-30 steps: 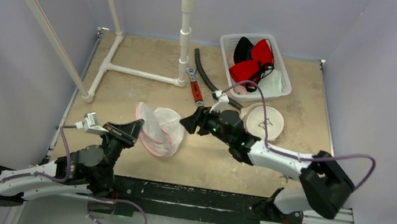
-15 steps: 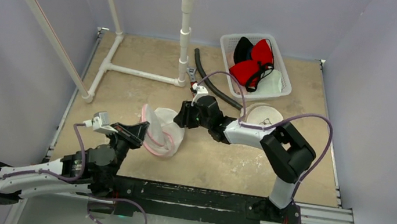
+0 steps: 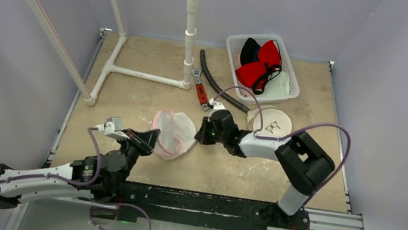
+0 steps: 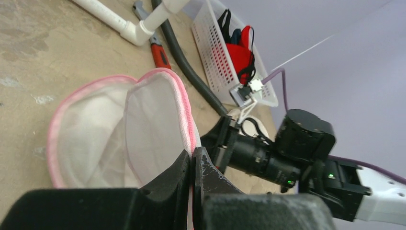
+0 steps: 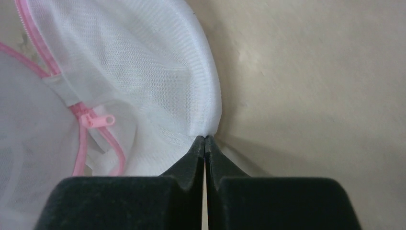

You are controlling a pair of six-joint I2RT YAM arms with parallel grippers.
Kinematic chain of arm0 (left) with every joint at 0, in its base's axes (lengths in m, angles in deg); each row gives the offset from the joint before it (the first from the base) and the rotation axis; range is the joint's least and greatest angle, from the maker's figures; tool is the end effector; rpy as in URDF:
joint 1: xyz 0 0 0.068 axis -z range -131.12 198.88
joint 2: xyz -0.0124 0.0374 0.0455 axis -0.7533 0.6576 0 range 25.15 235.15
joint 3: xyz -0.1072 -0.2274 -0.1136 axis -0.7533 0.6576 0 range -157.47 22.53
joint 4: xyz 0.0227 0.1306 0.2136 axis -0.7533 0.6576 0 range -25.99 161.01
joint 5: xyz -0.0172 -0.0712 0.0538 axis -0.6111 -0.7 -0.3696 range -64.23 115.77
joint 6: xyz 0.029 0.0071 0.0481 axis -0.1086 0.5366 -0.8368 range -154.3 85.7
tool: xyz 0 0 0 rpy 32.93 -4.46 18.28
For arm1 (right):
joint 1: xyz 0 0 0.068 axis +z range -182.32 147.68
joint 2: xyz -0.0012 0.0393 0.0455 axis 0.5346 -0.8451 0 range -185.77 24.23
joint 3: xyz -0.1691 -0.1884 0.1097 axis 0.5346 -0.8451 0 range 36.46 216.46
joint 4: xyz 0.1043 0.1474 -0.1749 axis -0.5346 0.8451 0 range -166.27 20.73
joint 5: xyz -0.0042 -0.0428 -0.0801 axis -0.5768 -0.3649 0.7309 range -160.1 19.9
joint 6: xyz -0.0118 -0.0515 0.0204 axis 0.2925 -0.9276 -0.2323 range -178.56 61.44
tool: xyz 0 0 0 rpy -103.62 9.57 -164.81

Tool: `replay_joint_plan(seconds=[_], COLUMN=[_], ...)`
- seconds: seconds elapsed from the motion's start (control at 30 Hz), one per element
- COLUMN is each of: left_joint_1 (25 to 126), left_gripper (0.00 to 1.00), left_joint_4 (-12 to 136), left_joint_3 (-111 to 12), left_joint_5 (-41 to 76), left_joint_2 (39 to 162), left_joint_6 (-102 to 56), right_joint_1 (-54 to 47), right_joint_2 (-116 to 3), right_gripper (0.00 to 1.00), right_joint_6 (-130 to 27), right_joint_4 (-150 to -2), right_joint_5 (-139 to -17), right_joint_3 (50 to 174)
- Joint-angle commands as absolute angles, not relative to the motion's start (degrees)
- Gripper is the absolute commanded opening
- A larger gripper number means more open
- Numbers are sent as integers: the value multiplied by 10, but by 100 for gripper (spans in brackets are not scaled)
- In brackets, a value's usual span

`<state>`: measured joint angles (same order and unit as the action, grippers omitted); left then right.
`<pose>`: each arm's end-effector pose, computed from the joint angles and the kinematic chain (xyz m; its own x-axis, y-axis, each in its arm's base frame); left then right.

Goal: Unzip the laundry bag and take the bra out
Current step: Close the laundry bag at the center of the board.

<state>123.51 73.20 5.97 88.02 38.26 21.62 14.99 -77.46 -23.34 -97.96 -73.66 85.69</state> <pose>0.0556 -0.0697 0.2388 -0.1933 -0.7514 -0.6309 0.0988 0.6248 -0.7745 0.2437 0.2677 0.1679 -0.7273 0.0604 -0.6837 -0.4288 0.7378 0.5214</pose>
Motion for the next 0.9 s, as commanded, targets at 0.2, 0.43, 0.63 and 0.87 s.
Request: replay_joint_plan(seconds=[0.2, 0.43, 0.63, 0.87], left_joint_1=[1234, 1233, 1233, 1233], left_gripper=[0, 6, 15, 54], left_joint_4=[666, 677, 699, 814], left_joint_3=[99, 130, 128, 74], left_joint_5=[848, 859, 858, 855], left_joint_2=[420, 424, 444, 431], left_joint_6=[223, 266, 283, 303], right_joint_1=[132, 132, 137, 195], right_joint_2=[-571, -493, -411, -449], right_gripper=[0, 0, 46, 51], right_joint_6=[-151, -148, -194, -248], right_joint_4=[-1036, -1017, -984, -939], right_joint_5=[-677, -663, -654, -661], right_joint_3=[628, 582, 608, 708])
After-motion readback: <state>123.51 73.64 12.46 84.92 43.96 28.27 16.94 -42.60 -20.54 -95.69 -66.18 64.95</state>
